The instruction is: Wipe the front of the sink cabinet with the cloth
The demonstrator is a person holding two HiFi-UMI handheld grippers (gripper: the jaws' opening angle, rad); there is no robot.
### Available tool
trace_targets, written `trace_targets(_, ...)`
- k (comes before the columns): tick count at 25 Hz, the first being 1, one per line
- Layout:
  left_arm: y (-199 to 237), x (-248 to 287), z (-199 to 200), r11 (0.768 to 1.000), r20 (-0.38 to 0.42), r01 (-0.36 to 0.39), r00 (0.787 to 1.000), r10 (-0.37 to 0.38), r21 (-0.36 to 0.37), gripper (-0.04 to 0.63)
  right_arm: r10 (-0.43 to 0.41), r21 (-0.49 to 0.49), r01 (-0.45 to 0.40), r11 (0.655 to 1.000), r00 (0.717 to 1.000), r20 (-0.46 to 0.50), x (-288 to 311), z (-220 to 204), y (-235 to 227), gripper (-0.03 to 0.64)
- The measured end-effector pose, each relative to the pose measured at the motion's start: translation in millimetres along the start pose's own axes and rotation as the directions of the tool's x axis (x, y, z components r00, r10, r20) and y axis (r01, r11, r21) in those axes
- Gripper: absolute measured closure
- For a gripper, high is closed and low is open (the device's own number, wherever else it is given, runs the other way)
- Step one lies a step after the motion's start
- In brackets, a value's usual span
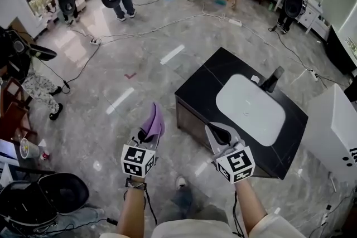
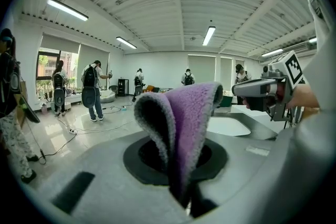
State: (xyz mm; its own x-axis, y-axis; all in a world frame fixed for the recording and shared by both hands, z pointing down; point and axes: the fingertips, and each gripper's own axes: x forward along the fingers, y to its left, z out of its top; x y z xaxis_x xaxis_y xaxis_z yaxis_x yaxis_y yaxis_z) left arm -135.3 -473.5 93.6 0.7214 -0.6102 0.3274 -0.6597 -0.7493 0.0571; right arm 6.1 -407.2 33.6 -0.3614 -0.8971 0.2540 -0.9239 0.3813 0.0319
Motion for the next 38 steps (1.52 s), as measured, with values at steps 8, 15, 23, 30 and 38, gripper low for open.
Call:
trace_targets(8,12.8,35.1,-30.3,0.999,-0.035,0.02,0.999,-0.021,-0.025,0.547,0.007,0.034,-0.006,0.999,0.999,-0.035,28.5,-33.2,-7.3,0.611)
trace_targets(15,20.9,57.1,-51.2,0.999,-0.056,0.013,0.998,-0.016,-0.05,0.546,0.02,0.05,-0.017,0.999,0.999,-0.048,41.7,-53.4,-14.8,0.611)
trace_targets(23,23.9,87.5,-75.2,0.999,-0.038,0.014,0.999,-0.015,-0.03,0.546,0.008,0.033,-0.007,0.999,1.0,-0.023,52.4,-80.4,-27.4,0.611)
trace_targets(30,33.6,115.0,-114.2,0.998,-0.006,-0.012,1.0,0.012,-0.055,0.547,0.005,0.035,-0.004,0.999,1.0,-0.024,52.2,-132.2,-24.5,0.611)
trace_targets(38,31.5,148.1,-157.6,0.999,0.012,-0.012,1.0,0.012,-0.033,0.548,0.006,0.043,-0.005,0.999,1.0,-0.018,59.3,-191.0,-24.3,0.611)
